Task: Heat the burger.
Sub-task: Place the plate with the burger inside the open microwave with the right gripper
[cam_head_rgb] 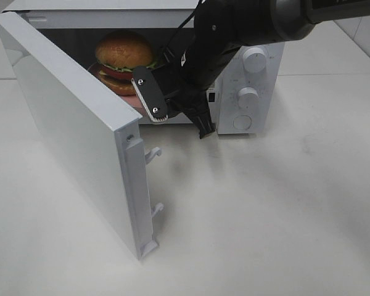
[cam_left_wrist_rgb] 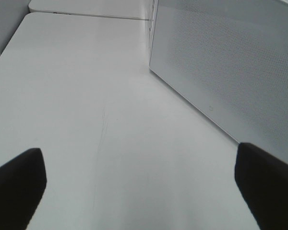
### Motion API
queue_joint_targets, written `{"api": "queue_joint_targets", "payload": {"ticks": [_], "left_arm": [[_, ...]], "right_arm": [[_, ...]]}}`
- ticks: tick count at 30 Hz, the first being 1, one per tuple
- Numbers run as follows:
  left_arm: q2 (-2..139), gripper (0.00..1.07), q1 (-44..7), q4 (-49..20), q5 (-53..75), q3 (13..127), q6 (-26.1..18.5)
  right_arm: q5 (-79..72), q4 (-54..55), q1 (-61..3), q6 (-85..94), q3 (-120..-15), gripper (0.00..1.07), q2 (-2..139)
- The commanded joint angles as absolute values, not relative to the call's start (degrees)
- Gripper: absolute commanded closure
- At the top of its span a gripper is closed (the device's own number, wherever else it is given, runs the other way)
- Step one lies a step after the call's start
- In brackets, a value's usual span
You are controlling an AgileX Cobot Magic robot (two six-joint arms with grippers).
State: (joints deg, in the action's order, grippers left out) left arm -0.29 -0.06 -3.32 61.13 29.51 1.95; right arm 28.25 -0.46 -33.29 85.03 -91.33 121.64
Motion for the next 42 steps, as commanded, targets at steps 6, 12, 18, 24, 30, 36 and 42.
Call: {"api": "queue_joint_targets", "payload": {"ticks": [6, 12, 18, 24, 30, 36, 42], "left_arm": [[-1.20, 0.06, 0.17, -3.67, 61.13, 29.56, 2.06], [-1.20, 0.06, 0.17, -3.67, 61.13, 29.56, 2.06], [-1.20, 0.06, 0.17, -3.67, 61.13, 29.56, 2.06], [-1.20, 0.06, 0.17, -3.67, 61.13, 29.56, 2.06], [-1.20, 0.06, 0.17, -3.67, 61.13, 29.56, 2.06], [-1.20, 0.06, 0.17, -3.67, 61.13, 29.56, 2.06], [-1.20, 0.06, 0.17, -3.67, 61.13, 29.56, 2.06]], "right_arm": [[28.36, -2.92, -32.37, 82.39, -96.31, 1.07, 123.53], [28.36, -3.44, -32.37, 82.33, -98.61, 1.07, 125.08], [28.48, -4.18, -32.37, 80.44, -102.33, 1.07, 127.25], [29.45, -4.98, -32.37, 78.38, -107.43, 1.07, 130.35], [29.56, -5.61, -32.37, 78.38, -110.75, 1.07, 133.38], [29.28, -5.61, -32.37, 78.38, -110.98, 1.07, 134.24], [29.16, -4.87, -32.37, 79.87, -110.98, 1.02, 134.36]]}}
